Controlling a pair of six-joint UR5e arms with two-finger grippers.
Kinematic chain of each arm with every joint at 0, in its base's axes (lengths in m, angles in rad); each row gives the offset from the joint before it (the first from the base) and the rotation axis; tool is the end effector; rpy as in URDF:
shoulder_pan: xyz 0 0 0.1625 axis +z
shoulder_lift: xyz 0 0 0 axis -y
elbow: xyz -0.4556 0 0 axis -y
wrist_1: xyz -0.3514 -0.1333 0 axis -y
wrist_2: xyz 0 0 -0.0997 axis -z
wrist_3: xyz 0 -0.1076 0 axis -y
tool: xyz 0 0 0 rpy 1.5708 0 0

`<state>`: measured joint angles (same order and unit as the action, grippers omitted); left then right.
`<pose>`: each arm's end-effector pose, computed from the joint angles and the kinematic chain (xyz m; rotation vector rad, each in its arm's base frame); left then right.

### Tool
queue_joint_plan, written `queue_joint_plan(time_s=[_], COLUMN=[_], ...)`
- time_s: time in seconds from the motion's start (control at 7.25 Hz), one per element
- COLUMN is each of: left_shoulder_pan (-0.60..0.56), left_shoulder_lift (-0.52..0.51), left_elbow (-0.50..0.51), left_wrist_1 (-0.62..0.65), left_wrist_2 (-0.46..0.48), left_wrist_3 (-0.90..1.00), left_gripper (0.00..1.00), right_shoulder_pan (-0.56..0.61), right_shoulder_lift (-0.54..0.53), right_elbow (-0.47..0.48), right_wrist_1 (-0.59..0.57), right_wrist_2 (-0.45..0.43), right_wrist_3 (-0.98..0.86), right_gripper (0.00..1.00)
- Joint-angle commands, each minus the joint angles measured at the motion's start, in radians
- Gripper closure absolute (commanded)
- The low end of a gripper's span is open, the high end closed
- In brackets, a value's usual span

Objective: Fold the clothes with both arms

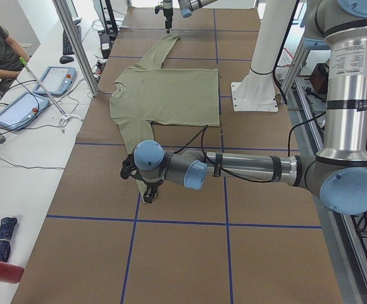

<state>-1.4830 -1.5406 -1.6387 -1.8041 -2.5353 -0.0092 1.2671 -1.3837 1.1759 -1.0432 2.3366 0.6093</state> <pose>-0.0053 -0.4521 0.6370 0.2031 0.9705 0.2027 -0.1077 -0.5401 0.7249 -0.0618 -0.8158 0.1660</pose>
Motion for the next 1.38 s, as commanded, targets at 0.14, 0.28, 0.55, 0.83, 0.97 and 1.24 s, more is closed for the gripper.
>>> queue_joint_plan(time_s=[0.14, 0.28, 0.55, 0.83, 0.97, 1.24], left_shoulder_pan=[0.001, 0.001, 0.001, 0.001, 0.001, 0.001], left_shoulder_lift=[-0.001, -0.001, 0.0, -0.001, 0.0, 0.0], left_elbow=[-0.001, -0.001, -0.001, -0.001, -0.003, -0.003], left_wrist_1=[-0.014, -0.014, -0.014, -0.014, -0.014, -0.014], left_wrist_2=[0.0, 0.0, -0.002, 0.0, 0.0, 0.0], left_wrist_3=[-0.002, -0.002, -0.002, -0.002, -0.002, 0.0], left_gripper=[0.0, 0.0, 0.0, 0.0, 0.0, 0.0], right_shoulder_pan=[-0.002, -0.006, -0.006, -0.009, -0.021, -0.026], right_shoulder_lift=[0.011, 0.021, 0.044, 0.046, 0.046, 0.046], right_elbow=[-0.036, -0.044, -0.064, -0.068, -0.07, -0.071], right_wrist_1=[0.003, 0.003, 0.003, 0.003, 0.003, 0.002], right_wrist_2=[-0.049, -0.051, -0.051, -0.051, -0.051, -0.049], right_wrist_3=[0.072, 0.076, 0.101, 0.13, 0.129, 0.13], right_gripper=[0.18, 0.19, 0.2, 0.2, 0.23, 0.28])
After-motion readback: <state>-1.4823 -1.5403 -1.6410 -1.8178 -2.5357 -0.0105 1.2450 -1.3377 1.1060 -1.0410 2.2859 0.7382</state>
